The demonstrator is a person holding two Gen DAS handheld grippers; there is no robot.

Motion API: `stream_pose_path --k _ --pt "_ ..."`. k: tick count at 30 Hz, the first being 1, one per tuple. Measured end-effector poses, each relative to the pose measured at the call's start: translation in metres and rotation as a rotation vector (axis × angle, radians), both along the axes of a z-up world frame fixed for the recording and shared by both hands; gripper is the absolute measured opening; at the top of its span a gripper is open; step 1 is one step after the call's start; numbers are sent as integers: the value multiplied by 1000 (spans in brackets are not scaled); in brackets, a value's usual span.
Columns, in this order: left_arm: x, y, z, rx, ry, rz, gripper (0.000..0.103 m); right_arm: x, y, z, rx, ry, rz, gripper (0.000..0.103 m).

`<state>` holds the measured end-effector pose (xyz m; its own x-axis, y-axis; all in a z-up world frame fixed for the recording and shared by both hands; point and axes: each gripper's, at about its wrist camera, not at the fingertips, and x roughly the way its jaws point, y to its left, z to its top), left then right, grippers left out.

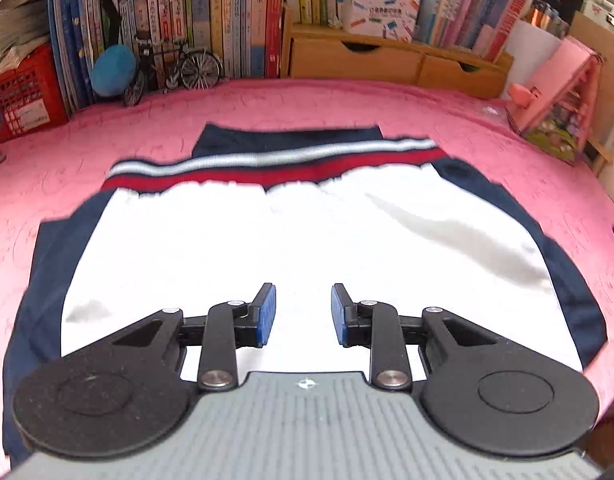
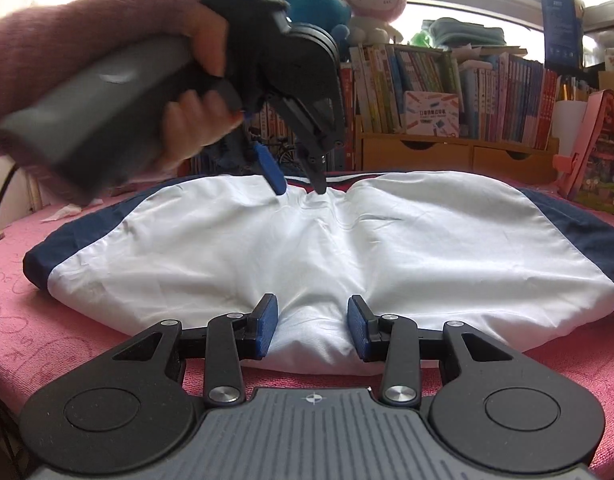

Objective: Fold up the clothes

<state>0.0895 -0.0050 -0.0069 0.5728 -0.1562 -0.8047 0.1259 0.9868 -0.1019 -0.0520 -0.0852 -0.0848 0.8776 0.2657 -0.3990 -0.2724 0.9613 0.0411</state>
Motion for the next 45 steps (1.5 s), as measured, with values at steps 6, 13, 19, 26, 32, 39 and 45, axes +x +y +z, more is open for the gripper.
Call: stream_pose_path --k 6,13,19,26,32,39,45 --pt "-1 -16 -26 23 46 -61 27 -1 -2 2 -1 0 -1 39" --pt "103 -12 -36 90 -63 39 27 -2 -4 1 -6 -3 -3 39" --pt "132 -7 -25 112 -51 111 28 -4 -5 2 -17 -13 -6 39" --pt "25 -16 0 89 -65 -18 26 -7 -8 2 -8 -15 -4 39" --pt "-16 -32 -22 90 3 -98 27 -6 -5 2 -4 -17 -11 39" --pt "75 -15 -37 88 -85 3 30 -5 -4 2 -10 -17 -12 39" --pt "144 -15 -33 120 -100 101 31 -6 -3 3 -21 -14 -10 39"
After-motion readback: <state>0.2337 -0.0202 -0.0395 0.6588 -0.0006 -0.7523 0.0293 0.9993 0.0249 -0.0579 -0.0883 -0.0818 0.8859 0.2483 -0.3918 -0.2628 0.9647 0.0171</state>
